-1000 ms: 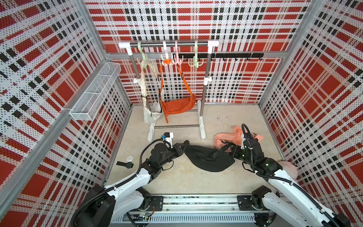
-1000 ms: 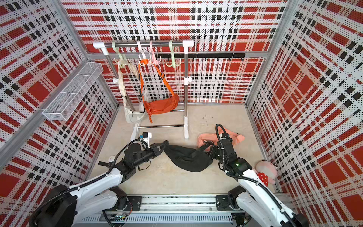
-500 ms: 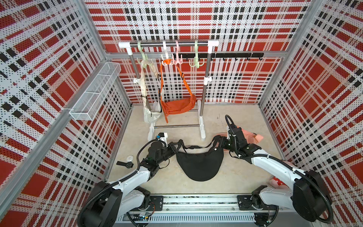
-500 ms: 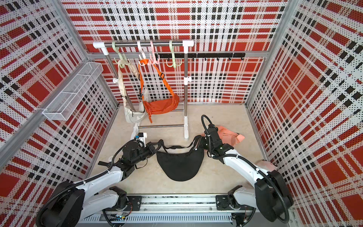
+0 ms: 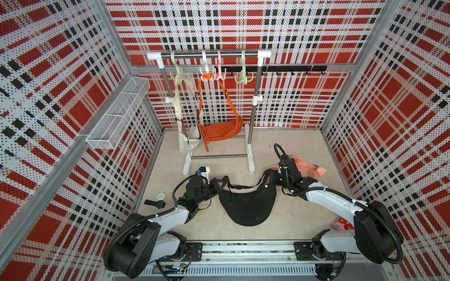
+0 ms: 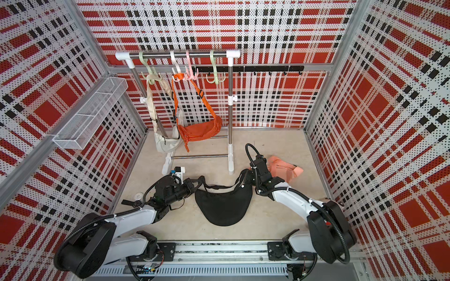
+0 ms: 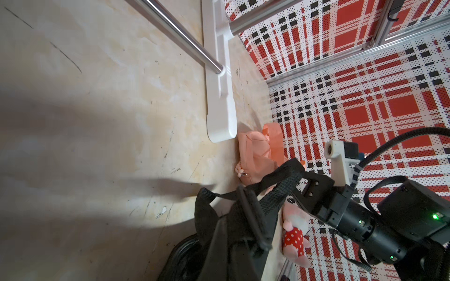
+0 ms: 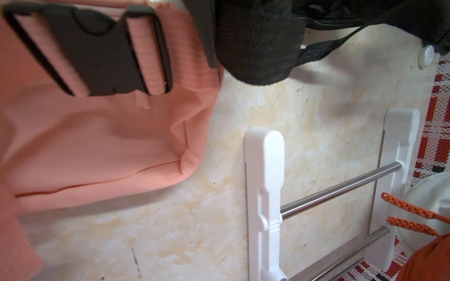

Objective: Take the bag off the hook
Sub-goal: Place the bag at the center of the board.

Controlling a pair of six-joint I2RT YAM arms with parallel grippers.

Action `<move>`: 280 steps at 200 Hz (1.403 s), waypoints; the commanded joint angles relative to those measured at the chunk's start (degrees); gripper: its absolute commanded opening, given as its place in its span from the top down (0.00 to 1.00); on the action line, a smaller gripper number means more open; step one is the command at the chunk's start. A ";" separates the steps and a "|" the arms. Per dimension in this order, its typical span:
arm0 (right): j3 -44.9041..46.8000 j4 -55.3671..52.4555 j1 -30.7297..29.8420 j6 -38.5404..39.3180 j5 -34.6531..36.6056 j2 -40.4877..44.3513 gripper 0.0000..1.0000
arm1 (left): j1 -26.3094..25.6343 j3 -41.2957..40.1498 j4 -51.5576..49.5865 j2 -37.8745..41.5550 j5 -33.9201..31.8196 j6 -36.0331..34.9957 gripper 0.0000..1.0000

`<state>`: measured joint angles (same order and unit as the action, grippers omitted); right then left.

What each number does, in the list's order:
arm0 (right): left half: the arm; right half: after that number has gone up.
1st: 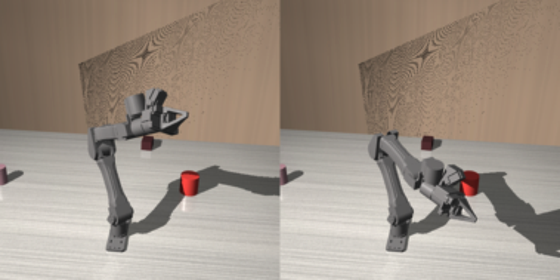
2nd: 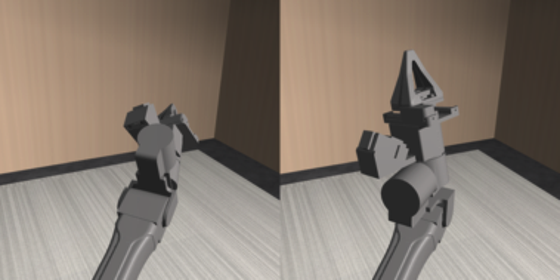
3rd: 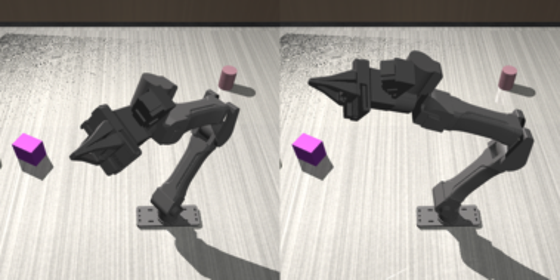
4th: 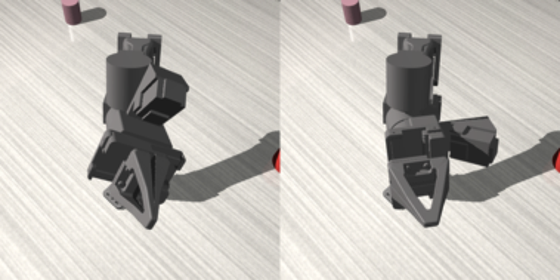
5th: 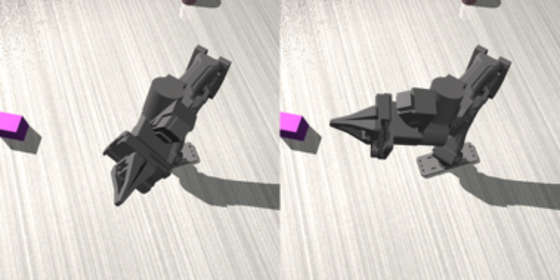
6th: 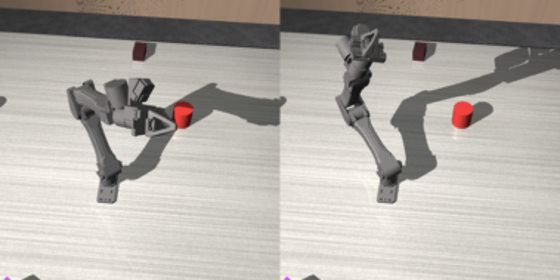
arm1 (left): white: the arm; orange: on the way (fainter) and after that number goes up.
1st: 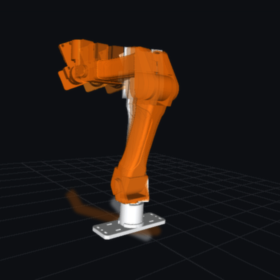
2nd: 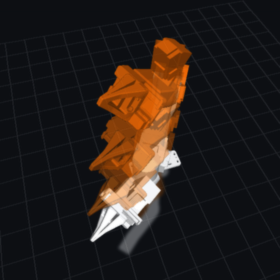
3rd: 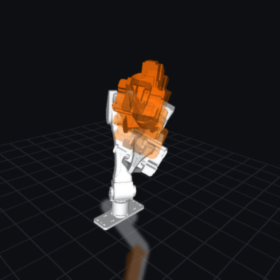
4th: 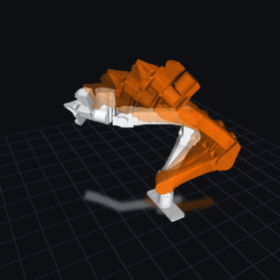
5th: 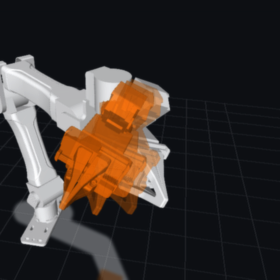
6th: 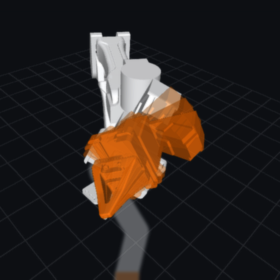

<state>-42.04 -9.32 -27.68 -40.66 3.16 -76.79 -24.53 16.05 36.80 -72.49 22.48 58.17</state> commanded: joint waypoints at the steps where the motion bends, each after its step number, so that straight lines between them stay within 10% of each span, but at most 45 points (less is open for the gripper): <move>1: -0.31 -1.26 3.56 2.60 0.88 1.13 1.00 | -0.90 1.53 6.33 -3.34 2.94 1.28 1.00; 90: -4.00 -6.31 9.84 6.08 -3.26 2.12 1.00 | 0.45 3.96 12.30 -9.73 7.75 2.65 0.88; 175: -4.57 -9.20 1.75 2.52 -2.28 5.25 1.00 | 6.24 0.38 9.55 -3.27 7.66 0.80 0.78; 280: -11.12 -19.76 1.75 6.26 4.00 5.47 0.55 | 9.92 2.00 0.02 5.05 7.22 -3.30 0.35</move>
<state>-51.86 -24.14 -25.82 -35.53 3.64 -73.87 -15.53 17.06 40.62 -69.76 30.11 57.39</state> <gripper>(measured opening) 0.445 0.644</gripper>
